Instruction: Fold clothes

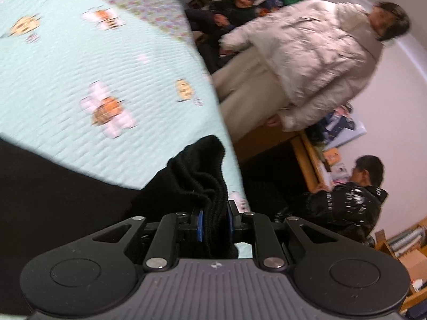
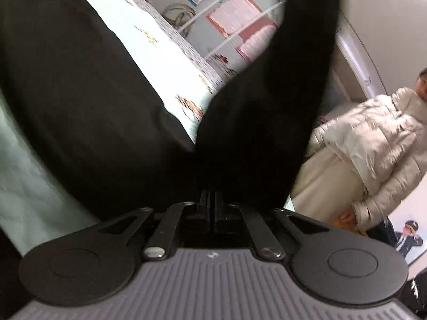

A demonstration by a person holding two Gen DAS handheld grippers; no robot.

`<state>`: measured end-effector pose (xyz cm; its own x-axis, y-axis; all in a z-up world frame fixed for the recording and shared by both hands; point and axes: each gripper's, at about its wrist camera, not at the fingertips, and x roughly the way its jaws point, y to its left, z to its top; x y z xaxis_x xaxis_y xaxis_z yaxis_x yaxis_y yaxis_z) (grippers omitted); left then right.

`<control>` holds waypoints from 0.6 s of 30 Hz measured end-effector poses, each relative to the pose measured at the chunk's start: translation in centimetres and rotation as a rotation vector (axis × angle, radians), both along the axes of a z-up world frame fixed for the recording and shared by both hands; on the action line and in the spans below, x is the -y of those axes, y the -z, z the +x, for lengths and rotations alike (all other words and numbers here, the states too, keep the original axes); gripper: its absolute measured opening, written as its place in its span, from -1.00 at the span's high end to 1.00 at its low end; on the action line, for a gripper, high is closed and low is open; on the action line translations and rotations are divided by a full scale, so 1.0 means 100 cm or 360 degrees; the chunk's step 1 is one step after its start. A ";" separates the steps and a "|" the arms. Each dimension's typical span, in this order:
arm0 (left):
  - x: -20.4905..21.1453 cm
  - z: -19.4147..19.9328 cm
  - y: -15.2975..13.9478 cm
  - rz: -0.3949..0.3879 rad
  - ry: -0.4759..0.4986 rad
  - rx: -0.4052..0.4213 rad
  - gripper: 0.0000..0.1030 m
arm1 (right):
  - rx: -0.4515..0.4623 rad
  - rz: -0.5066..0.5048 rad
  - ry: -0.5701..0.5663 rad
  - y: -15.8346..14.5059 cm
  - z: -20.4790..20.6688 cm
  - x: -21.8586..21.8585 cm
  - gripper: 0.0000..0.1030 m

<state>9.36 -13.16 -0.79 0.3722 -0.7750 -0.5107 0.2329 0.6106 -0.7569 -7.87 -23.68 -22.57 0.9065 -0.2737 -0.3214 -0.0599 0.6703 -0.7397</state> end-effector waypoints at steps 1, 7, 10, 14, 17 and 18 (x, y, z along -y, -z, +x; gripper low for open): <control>-0.009 -0.001 0.010 0.0016 -0.0029 -0.0020 0.65 | -0.0001 -0.0002 0.0002 0.001 -0.001 0.003 0.96; -0.050 -0.010 0.066 0.0133 -0.0120 -0.0095 0.63 | -0.0043 0.0005 0.0009 0.009 -0.001 0.000 0.94; -0.073 -0.022 0.103 0.0121 -0.0138 -0.0196 0.61 | -0.0092 0.0045 -0.0007 0.012 -0.007 0.000 0.89; -0.100 -0.038 0.145 0.0156 -0.0175 -0.0313 0.60 | -0.0138 0.0024 -0.0064 0.016 -0.012 -0.005 0.78; -0.113 -0.044 0.164 0.0181 -0.0206 -0.0354 0.60 | -0.0153 -0.0027 -0.0097 0.018 -0.011 -0.010 0.74; -0.115 -0.044 0.167 0.0178 -0.0207 -0.0356 0.61 | -0.0155 -0.0042 -0.0103 0.018 -0.011 -0.012 0.72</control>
<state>4.97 -1.70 -17.45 0.3333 -0.6623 -0.6710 -0.0184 0.7070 -0.7070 -8.94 -22.53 -24.41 0.8874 -0.2250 -0.4025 -0.1751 0.6430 -0.7456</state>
